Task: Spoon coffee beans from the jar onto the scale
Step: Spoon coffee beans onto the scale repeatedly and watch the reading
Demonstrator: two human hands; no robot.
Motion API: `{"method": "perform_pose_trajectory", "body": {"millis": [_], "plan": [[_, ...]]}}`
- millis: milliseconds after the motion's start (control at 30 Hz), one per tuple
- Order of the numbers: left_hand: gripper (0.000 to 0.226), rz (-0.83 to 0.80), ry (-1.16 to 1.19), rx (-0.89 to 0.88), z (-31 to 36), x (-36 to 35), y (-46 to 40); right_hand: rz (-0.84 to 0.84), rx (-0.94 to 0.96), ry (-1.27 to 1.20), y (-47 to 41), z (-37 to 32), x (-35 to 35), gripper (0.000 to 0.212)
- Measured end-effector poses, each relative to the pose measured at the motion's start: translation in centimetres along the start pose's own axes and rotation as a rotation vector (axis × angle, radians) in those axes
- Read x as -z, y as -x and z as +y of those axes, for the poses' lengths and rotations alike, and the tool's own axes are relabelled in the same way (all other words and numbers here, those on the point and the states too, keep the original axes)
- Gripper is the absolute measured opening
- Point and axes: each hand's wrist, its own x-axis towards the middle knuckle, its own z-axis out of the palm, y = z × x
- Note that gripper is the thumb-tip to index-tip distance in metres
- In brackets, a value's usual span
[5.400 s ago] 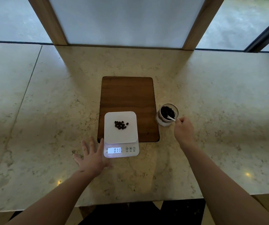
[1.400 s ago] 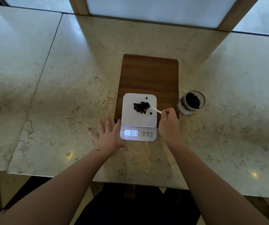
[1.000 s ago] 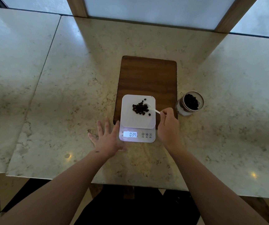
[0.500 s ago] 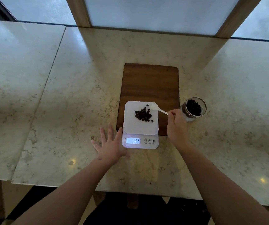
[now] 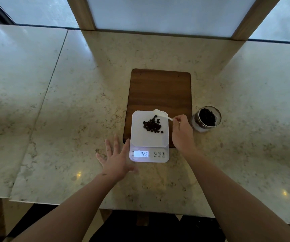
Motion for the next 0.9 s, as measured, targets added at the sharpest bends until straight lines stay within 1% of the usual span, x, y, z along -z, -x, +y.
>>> {"method": "perform_pose_trajectory", "body": {"millis": [133, 267, 333, 433, 567, 700, 800, 900], "plan": [[0.125, 0.004, 0.006, -0.007, 0.0, 0.0, 0.1, -0.017, 0.013, -0.012, 1.2, 0.1, 0.5, 0.017], [0.124, 0.006, 0.016, -0.006, 0.1, 0.2, 0.3, 0.055, 0.049, -0.044, 3.8, 0.4, 1.5, 0.017], [0.123, 0.006, 0.011, -0.008, 0.1, 0.2, 0.3, 0.087, 0.01, -0.088, 5.4, 1.2, 1.9, 0.018], [0.123, 0.015, 0.009, -0.007, 0.1, 0.3, 0.4, 0.105, -0.09, -0.121, 7.7, 2.5, 2.1, 0.017], [0.121, 0.023, 0.014, -0.012, 0.3, 0.4, 0.5, 0.179, -0.223, -0.186, 9.9, 3.3, 1.4, 0.019], [0.121, 0.027, 0.026, -0.009, 0.3, 0.5, 0.5, 0.18, -0.333, -0.294, 10.6, 2.9, 0.1, 0.02], [0.122, 0.031, 0.019, -0.003, 0.4, 0.4, 0.3, 0.172, -0.377, -0.337, 10.2, 2.2, -0.7, 0.02], [0.123, 0.036, 0.006, -0.006, 0.3, 0.2, 0.3, 0.15, -0.359, -0.328, 9.8, 1.5, -1.3, 0.02]]}}
